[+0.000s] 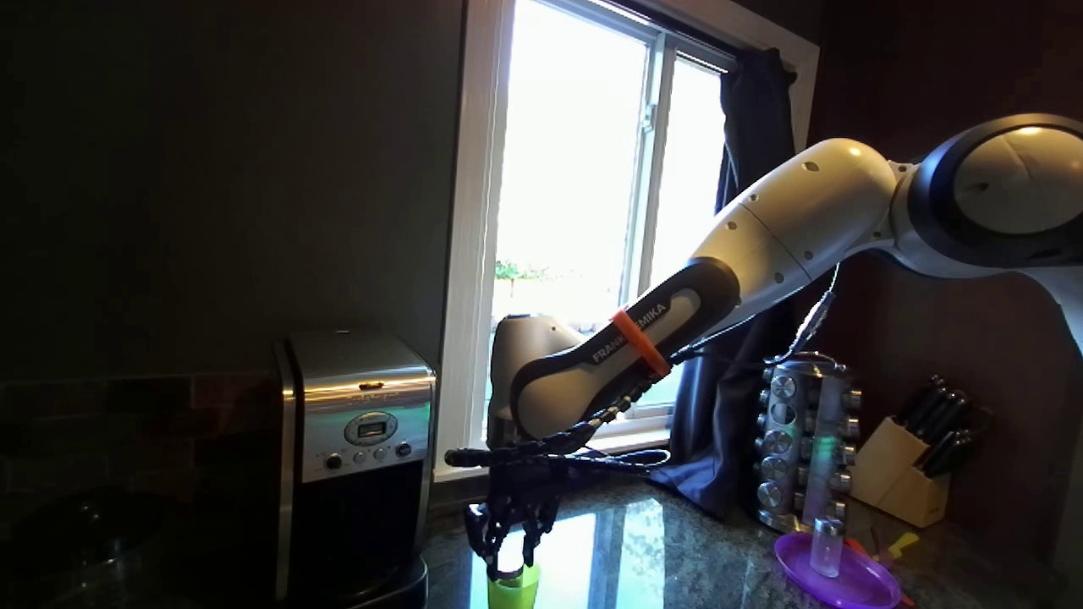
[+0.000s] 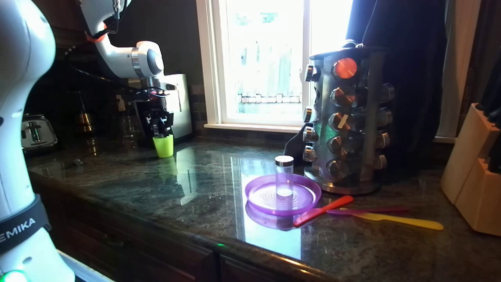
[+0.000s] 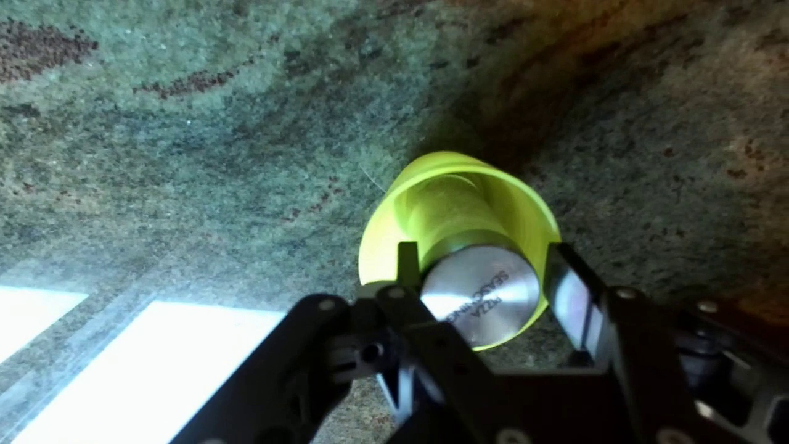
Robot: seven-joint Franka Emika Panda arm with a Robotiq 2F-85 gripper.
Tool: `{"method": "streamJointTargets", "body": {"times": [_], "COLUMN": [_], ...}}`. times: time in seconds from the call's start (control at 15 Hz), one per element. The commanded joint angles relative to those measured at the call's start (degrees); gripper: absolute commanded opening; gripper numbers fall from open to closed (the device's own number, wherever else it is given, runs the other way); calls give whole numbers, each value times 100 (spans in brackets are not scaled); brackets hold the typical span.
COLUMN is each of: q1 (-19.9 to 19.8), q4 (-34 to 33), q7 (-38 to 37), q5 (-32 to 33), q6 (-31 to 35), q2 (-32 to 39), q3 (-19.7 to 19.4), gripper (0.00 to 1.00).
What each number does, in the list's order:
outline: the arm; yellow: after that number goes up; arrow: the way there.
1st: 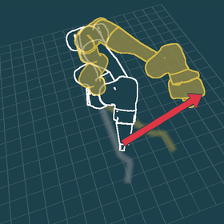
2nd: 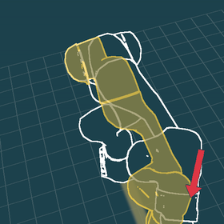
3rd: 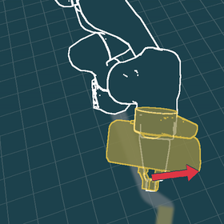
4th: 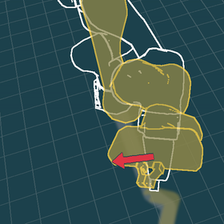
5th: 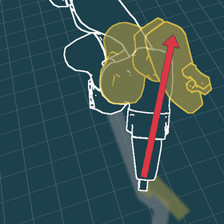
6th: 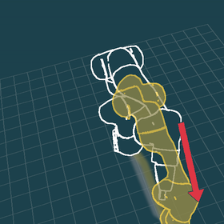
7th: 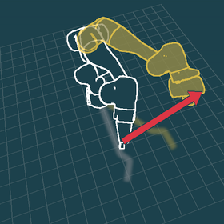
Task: Take the spice bottle out of the green cup
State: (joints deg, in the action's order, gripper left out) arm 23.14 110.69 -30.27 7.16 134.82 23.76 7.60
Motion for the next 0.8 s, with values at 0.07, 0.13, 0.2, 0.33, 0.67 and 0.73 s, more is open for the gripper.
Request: {"method": "streamJointTargets", "body": {"times": [0.07, 0.13, 0.2, 0.33, 0.67, 0.73], "q1": [23, 22, 17, 10, -4, -9], "q4": [-7, 0, 10, 36, 104, 102], "q7": [-61, -76, -73, -81, -120, -111], "q5": [75, 83, 79, 76, 110, 97], "q6": [6, 2, 6, 12, 51, 58], "q2": [109, 110, 107, 108, 80, 92], "q3": [-77, -92, -97, -114, -183, -180], "gripper": [54, 52, 56, 64, 61, 57]}}
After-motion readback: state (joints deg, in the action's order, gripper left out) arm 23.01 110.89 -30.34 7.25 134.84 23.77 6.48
